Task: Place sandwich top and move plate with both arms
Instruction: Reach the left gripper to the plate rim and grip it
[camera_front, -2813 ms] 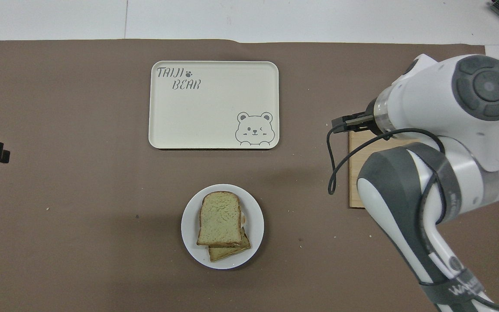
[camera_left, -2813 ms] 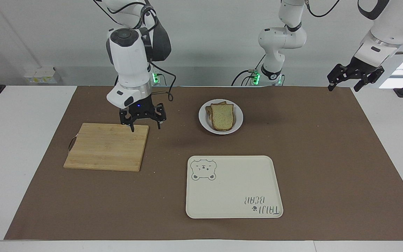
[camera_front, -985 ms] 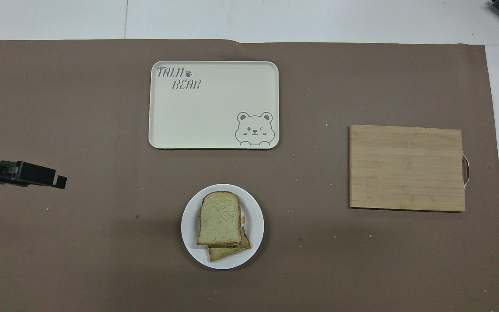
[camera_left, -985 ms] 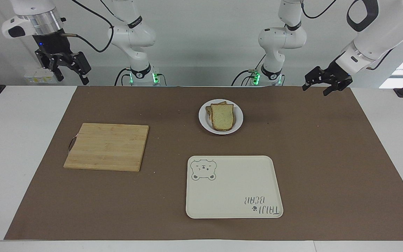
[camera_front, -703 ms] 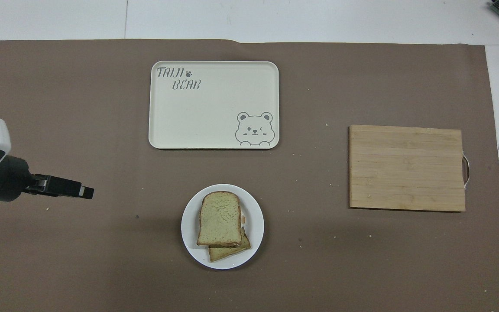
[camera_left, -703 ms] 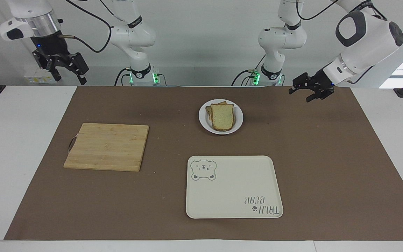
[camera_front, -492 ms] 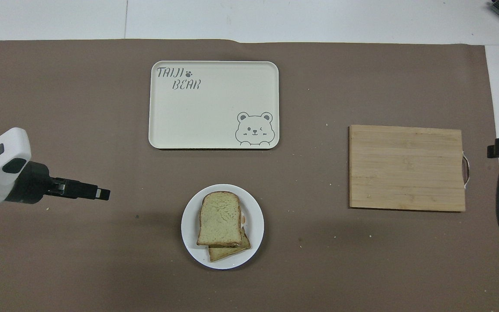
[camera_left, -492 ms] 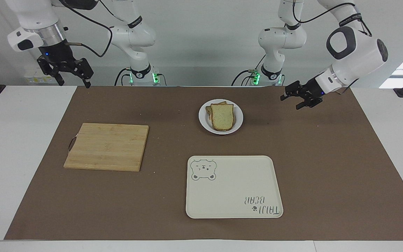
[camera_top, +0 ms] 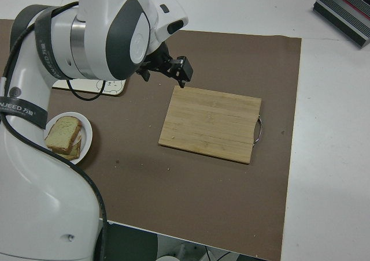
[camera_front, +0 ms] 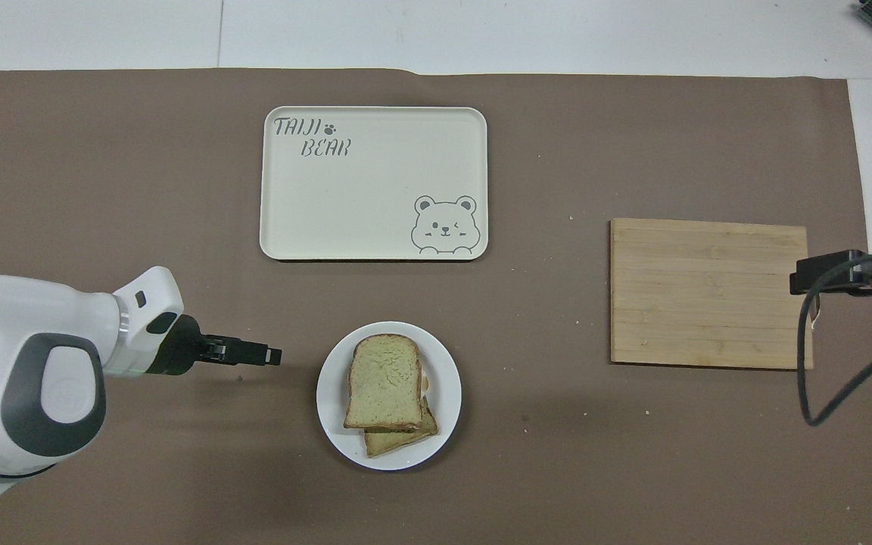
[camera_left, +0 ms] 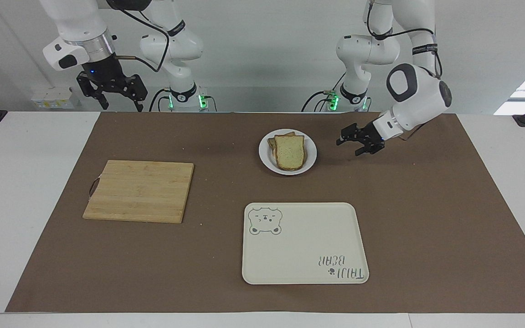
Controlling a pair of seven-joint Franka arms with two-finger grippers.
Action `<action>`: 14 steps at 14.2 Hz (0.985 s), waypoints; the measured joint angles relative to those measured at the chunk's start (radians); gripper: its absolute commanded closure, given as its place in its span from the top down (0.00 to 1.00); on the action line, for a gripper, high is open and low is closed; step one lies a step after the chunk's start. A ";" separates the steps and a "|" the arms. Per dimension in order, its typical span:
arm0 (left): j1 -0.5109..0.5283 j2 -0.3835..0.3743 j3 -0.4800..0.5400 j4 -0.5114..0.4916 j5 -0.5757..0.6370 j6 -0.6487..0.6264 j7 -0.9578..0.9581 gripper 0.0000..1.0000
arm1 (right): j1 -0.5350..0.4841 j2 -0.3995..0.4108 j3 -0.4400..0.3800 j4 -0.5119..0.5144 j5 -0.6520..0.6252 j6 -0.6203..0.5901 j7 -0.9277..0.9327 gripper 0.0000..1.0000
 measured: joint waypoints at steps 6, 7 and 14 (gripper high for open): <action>-0.193 0.001 -0.002 -0.145 -0.203 0.248 0.016 0.63 | -0.001 0.000 -0.004 0.000 0.001 0.000 0.000 1.00; -0.205 0.001 -0.003 -0.150 -0.209 0.254 0.016 0.60 | -0.001 0.000 -0.004 0.000 0.001 0.000 0.000 1.00; -0.212 0.001 -0.001 -0.190 -0.211 0.255 0.061 0.54 | -0.001 0.000 -0.004 0.000 0.001 0.003 -0.002 1.00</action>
